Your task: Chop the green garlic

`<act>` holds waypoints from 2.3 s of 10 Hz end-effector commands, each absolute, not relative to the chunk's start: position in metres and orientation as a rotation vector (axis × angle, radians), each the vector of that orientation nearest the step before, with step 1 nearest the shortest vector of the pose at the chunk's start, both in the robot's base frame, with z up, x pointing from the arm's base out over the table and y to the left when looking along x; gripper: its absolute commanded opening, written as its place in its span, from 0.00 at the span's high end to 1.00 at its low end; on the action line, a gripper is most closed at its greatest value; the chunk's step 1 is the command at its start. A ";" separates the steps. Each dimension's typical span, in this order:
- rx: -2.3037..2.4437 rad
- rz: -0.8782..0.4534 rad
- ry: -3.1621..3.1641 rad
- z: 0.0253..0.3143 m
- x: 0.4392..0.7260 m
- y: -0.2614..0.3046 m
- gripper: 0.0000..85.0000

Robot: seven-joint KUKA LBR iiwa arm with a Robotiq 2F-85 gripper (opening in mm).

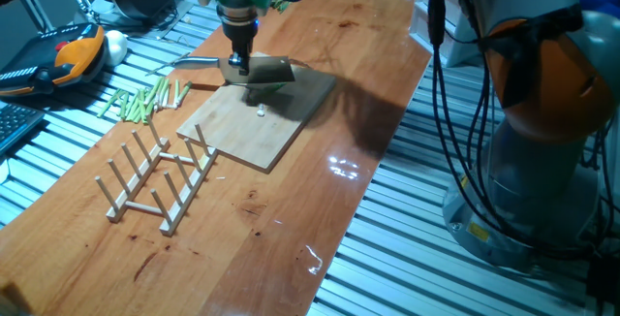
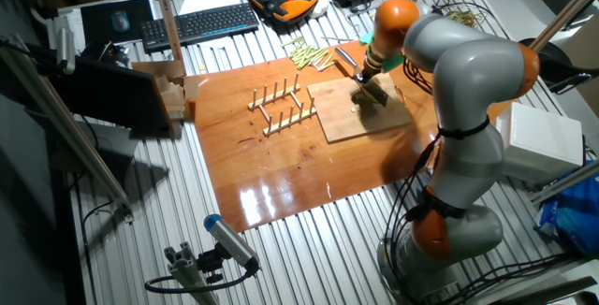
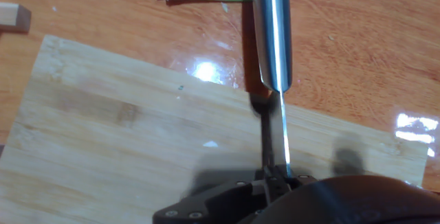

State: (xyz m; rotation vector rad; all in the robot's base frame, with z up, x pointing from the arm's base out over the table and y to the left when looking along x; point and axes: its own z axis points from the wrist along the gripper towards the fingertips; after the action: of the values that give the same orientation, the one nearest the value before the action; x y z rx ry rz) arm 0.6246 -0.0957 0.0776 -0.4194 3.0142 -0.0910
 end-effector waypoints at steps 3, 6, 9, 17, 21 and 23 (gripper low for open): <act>-0.427 -0.094 3.050 0.077 0.625 -0.095 1.00; -0.438 -0.101 3.087 0.076 0.625 -0.096 1.00; -0.443 -0.101 3.113 0.075 0.624 -0.097 1.00; -0.438 -0.126 3.181 0.073 0.622 -0.095 1.00; -0.417 -0.125 3.151 0.073 0.622 -0.095 1.00; -0.394 -0.116 3.131 0.072 0.622 -0.094 1.00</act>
State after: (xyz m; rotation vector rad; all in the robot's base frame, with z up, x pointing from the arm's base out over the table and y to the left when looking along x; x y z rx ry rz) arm 0.6218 -0.0933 0.0722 -0.3954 3.1301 -0.1140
